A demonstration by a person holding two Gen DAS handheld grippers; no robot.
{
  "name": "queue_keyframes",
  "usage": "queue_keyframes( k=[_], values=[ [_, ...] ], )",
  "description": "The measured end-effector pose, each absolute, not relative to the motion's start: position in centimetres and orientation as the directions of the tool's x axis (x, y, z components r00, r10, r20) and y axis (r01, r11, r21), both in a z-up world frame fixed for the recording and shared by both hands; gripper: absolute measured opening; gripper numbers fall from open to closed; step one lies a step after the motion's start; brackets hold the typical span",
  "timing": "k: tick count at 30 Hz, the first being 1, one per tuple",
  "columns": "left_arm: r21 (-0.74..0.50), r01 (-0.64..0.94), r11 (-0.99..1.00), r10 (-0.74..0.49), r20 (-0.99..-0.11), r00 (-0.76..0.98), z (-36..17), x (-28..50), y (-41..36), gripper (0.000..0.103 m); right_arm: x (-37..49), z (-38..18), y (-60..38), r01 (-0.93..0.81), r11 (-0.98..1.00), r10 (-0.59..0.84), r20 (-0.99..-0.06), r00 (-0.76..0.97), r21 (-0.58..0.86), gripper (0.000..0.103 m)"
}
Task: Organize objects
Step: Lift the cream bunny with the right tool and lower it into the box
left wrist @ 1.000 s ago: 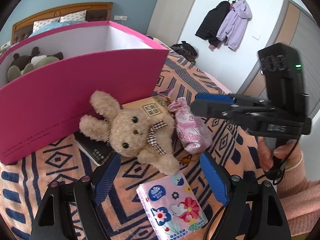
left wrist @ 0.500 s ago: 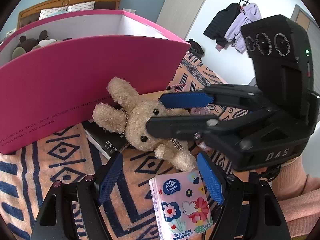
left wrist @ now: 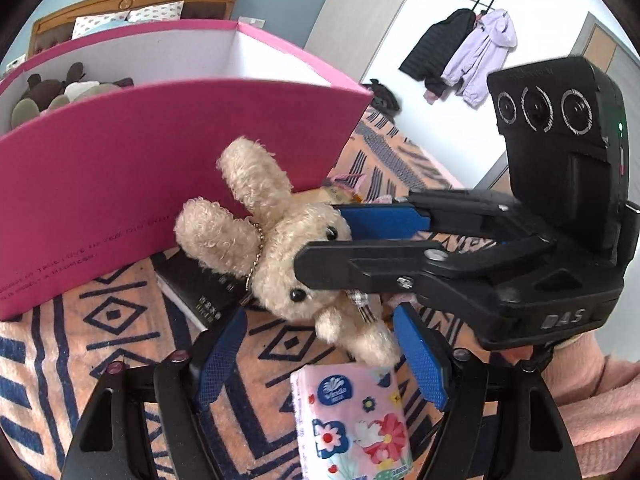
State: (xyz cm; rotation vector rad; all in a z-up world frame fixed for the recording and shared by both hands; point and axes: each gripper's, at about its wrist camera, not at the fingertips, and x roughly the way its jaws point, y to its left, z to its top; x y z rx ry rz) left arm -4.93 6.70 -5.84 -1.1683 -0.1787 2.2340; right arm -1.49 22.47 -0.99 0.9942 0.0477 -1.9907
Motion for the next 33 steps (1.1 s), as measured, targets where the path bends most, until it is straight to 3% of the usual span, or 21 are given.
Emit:
queue_keyframes(
  k=[2,3,14,25,33],
  values=[
    [-0.383,-0.466,-0.798,0.584,-0.684,-0.437,-5.2,-4.8,6.7,0.05,-1.2,-0.4,22.9,0.72,-0.594,-0.722,-0.631,-0.282,0.358,0.037],
    [-0.375,-0.47,-0.799,0.582,-0.681,-0.445,-4.8,-4.8,6.7,0.049,-1.0,-0.1,23.1,0.716,-0.596,-0.729,-0.619,-0.292,0.364,0.037],
    [-0.279,-0.527,-0.803,0.567,-0.63,-0.531,0.9,-5.1,6.2,0.049,-1.0,4.8,24.0,0.722,-0.562,-0.795,-0.505,-0.335,0.405,0.037],
    [-0.227,-0.498,-0.837,0.518,-0.624,-0.585,5.5,-10.5,5.7,0.049,-6.2,9.2,22.9,0.725,-0.547,-0.824,-0.419,-0.381,0.418,0.037],
    [-0.247,-0.449,-0.859,0.48,-0.691,-0.54,3.4,-16.1,5.6,0.049,-11.6,8.2,21.8,0.662,-0.602,-0.789,-0.462,-0.405,0.446,0.037]
  ],
)
